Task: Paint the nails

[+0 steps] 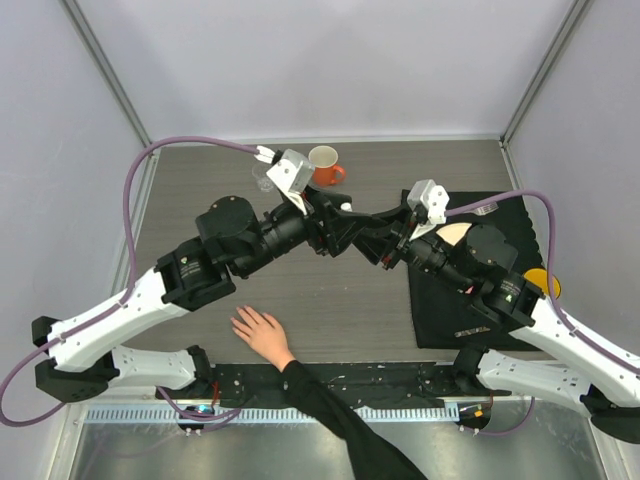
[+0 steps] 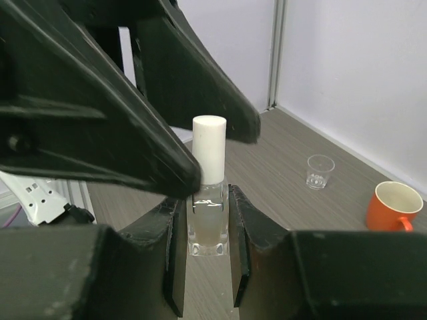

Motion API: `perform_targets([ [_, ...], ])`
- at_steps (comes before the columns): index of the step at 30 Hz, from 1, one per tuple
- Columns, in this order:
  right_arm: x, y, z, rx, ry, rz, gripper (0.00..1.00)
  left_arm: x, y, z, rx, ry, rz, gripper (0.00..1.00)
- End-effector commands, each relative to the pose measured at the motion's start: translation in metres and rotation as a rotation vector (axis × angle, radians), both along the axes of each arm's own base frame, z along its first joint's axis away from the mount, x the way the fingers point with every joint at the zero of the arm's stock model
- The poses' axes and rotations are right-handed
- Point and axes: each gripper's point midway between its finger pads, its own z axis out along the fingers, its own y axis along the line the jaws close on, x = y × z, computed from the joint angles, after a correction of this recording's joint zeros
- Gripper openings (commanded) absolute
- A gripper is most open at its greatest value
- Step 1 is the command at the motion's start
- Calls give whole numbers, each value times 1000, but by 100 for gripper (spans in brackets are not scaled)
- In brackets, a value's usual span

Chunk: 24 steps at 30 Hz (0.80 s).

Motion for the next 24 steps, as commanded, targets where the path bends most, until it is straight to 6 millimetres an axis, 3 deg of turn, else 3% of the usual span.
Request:
perform_targets([
  [1, -2, -14, 38, 87, -85, -38, 1, 6, 10, 19, -61, 14, 58, 56],
  [6, -3, -17, 38, 93, -84, -42, 1, 3, 3, 10, -63, 51, 30, 50],
  [12, -10, -21, 47, 124, -89, -20, 1, -18, -8, 6, -70, 66, -97, 33],
  [14, -16, -22, 49, 139, -81, 5, 1, -26, -10, 6, -70, 57, -149, 14],
  [15, -20, -22, 53, 148, -84, 24, 1, -43, -15, 5, -56, 46, -246, 7],
  [16, -32, -17, 54, 145, -93, 94, 1, -52, -17, 5, -50, 42, -297, 0],
  [17, -41, -15, 55, 146, -88, 142, 1, -59, -20, 2, -36, 30, -346, 0],
  [18, -65, -9, 57, 137, -110, 274, 1, -86, -23, 0, -18, 4, -504, 0],
  [20, -97, -5, 58, 147, -89, 450, 1, -114, -26, -4, -5, -36, -681, 0],
  [22, -139, -6, 63, 160, -124, 687, 1, -157, -16, -5, -15, -94, -947, 0],
  [24, -156, -5, 67, 190, -61, 812, 1, -174, -10, -6, -21, -101, -1064, 0],
])
